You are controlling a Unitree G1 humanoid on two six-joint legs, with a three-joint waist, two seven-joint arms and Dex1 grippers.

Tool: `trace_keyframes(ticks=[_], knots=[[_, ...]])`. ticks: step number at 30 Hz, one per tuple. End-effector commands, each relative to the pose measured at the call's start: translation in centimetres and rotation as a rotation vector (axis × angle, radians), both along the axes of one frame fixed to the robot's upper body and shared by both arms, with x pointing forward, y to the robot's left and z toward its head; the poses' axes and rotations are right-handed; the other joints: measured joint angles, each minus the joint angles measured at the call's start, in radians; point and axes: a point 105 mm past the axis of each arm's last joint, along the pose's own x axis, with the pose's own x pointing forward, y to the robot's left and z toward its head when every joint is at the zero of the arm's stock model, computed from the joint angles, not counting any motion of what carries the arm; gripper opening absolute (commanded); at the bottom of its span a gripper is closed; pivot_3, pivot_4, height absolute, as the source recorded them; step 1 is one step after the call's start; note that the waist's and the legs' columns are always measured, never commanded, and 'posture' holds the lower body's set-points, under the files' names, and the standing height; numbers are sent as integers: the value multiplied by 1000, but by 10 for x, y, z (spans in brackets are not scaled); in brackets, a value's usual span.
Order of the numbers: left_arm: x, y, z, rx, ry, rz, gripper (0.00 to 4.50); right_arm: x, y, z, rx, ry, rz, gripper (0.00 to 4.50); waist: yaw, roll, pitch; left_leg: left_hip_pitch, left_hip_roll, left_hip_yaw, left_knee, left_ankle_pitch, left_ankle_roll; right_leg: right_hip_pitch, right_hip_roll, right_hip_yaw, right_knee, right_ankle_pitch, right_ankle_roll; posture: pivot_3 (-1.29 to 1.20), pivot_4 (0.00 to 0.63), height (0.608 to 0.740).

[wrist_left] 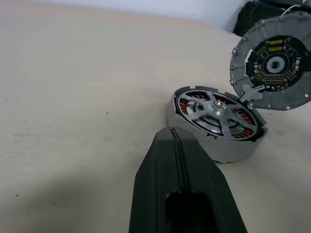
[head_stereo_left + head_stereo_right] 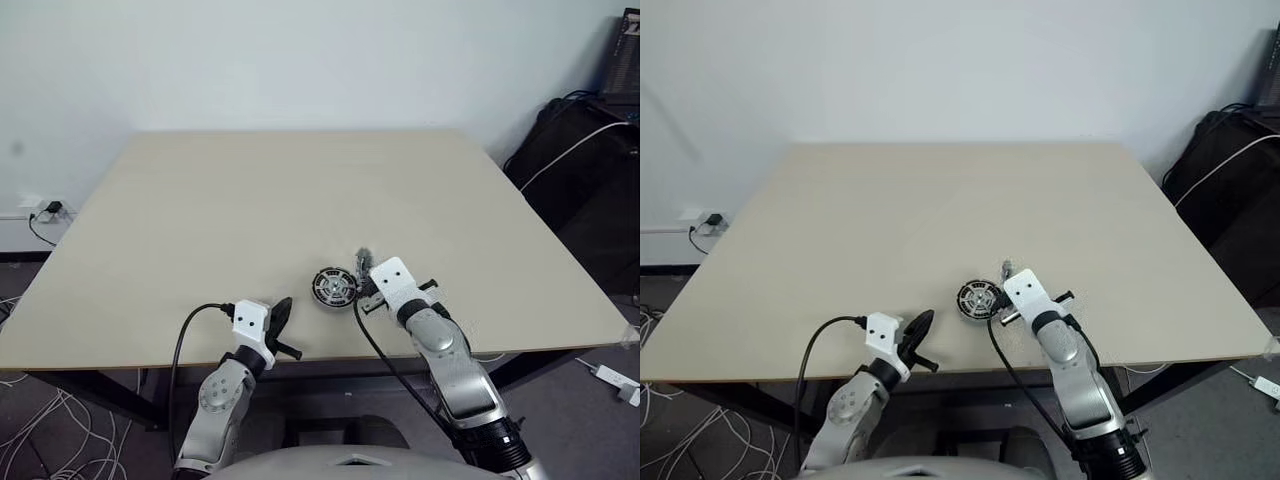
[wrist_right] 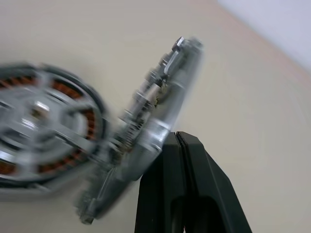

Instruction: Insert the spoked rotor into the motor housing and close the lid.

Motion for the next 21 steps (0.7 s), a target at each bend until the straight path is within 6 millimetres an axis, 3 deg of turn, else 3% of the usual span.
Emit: trace_keyframes(ticks=[1,8,21], knots=[[5,-1,14,-11,-55,-1,0,4,22,26,129,-62,98,37,0,0,0,0,0,0,0,0,0,0,0,0,0,0,0,0,0,740],[5,0,15,-11,-56,1,0,8,39,21,172,-34,168,37,1,0,0,0,0,0,0,0,0,0,0,0,0,0,0,0,0,740],[7,4,17,2,-66,10,0,12,59,-38,190,161,187,37,-2,-1,-3,2,0,0,-1,0,0,1,0,0,1,1,-2,0,0,740]])
